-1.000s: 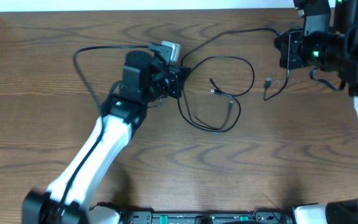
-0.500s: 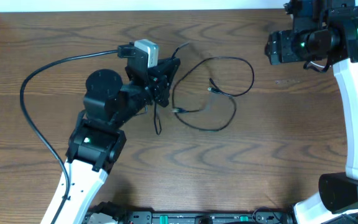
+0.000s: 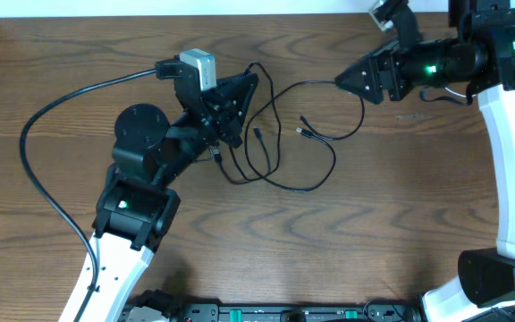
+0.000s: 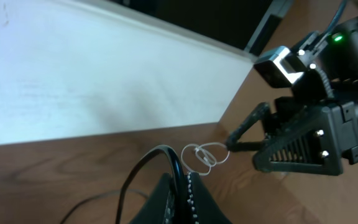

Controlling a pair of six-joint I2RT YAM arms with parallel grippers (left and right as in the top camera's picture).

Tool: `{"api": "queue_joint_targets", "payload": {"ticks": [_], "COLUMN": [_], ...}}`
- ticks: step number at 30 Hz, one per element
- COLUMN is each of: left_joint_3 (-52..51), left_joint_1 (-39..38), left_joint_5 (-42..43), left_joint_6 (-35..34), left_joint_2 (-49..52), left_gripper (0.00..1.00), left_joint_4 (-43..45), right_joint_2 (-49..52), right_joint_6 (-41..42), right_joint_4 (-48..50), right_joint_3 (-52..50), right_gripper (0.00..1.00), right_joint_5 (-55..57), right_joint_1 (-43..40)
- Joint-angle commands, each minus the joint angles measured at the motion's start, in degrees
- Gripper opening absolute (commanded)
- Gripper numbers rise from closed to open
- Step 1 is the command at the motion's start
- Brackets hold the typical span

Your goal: Untangle cables

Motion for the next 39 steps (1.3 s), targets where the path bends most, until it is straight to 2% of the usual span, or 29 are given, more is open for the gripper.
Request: {"api": "queue_joint_targets", "payload": {"ticks": [1,11,17,23,26,28,32,36,38,39], "left_joint_3": [1.18,1.18,1.18,1.18,1.18,1.18,1.18,1.18,1.18,1.18], "left_joint_1": [0.02,0.02,0.02,0.02,0.0,0.0,0.02,0.02,0.02,0.02], "left_joint_5": [1.86,2.89,5.42,7.26,7.45,7.45,7.43,7.41,7.41,7.41], "left_joint_6": [-1.38,-10.82,-12.98,-13.79,-13.81,-13.79,-13.77,-13.77,-13.77,-13.77], "left_joint_2": [-2.01,-4.31,-6.64,-7.41,-7.34,-7.23,-7.19,-7.19,-7.1,-7.02], "left_gripper": [0.07,0.07,0.07,0.07,0.07,0.07,0.07,0.08,0.17,0.26], "left_joint_4": [1.22,2.99,3.23,3.19,2.45,1.57,0.57,0.59,0.55,0.35], "right_joint_2": [0.74,0.92,2.19,3.74,4.13,4.22,4.22,4.22,4.22,4.22], "right_joint_6": [-2.49,-26.32,-28.02,-25.94,-24.28,-21.07,-14.29,-9.73,-7.32,-5.81], "right_joint_4": [2.1,5.27,9.53,15.76,18.97,21.86,26.32,27.56,27.78,28.09], "right_joint_3": [0.15,0.15,0.15,0.15,0.15,0.15,0.15,0.15,0.15,0.15], "right_gripper": [0.63,0.62,0.63,0.61,0.49,0.37,0.01,0.01,0.01,0.01], "right_joint_5": [-8.48,-12.11,-12.13,-12.57,-12.55,-12.26,-10.75,-10.38,-10.38,-10.38], "right_joint_1": [2.03,8.39,11.87,15.76,17.35,17.84,17.46,16.04,15.06,14.56]}}
